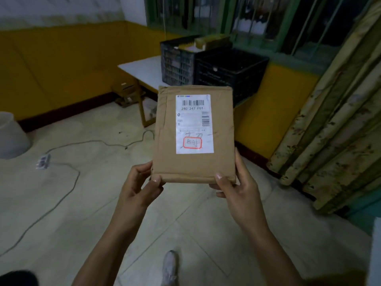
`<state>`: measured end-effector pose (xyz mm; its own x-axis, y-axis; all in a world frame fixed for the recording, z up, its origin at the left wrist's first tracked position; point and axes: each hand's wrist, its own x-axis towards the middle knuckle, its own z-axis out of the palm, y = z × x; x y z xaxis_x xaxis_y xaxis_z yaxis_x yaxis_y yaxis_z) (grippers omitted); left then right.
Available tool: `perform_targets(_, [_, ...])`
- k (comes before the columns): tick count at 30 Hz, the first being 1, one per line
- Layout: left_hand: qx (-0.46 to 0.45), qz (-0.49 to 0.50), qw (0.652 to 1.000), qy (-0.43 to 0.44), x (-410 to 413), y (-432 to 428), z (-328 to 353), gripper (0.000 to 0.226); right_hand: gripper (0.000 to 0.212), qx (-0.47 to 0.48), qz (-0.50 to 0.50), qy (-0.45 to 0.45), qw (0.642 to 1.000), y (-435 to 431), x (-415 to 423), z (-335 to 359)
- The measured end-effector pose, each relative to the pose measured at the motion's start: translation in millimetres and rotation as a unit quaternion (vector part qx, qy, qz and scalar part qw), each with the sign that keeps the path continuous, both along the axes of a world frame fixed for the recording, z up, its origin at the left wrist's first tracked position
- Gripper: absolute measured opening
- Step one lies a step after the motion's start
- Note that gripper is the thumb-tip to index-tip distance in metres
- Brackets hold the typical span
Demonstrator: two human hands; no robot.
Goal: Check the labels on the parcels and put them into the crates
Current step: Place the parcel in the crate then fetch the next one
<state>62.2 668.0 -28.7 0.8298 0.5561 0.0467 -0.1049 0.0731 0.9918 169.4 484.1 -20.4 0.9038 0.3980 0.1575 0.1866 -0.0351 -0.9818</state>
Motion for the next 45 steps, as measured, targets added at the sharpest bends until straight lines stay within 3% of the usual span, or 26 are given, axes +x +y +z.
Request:
perform_targets(7, [0.061, -0.091, 0.994, -0.007, 154, 95, 22, 0.026, 0.063, 0.033, -0.101, -0.020, 0.994, 78, 119, 25])
perform_targets(13, [0.124, -0.165, 0.979, -0.012, 263, 121, 28, 0.036, 0.059, 0.051, -0.189, -0.041, 0.980, 97, 211, 26])
perform_targets(19, [0.099, -0.164, 0.981, -0.045, 381, 130, 28, 0.037, 0.061, 0.084, -0.200, -0.058, 0.974, 114, 321, 22])
perform_targets(27, [0.136, -0.126, 0.979, -0.090, 561, 135, 64, 0.018, 0.055, 0.130, -0.158, -0.094, 0.974, 121, 506, 53])
perform_targets(32, [0.178, -0.096, 0.973, -0.113, 653, 155, 92, 0.021, 0.046, 0.154, -0.140, -0.040, 0.977, 140, 594, 66])
perform_targets(38, [0.171, -0.095, 0.980, -0.026, 770, 194, 103, 0.017, 0.041, 0.119, -0.164, 0.014, 0.979, 177, 676, 70])
perform_targets(45, [0.125, -0.135, 0.980, 0.073, 903, 247, 86, 0.021, 0.044, -0.020, -0.197, 0.038, 0.979, 214, 783, 75])
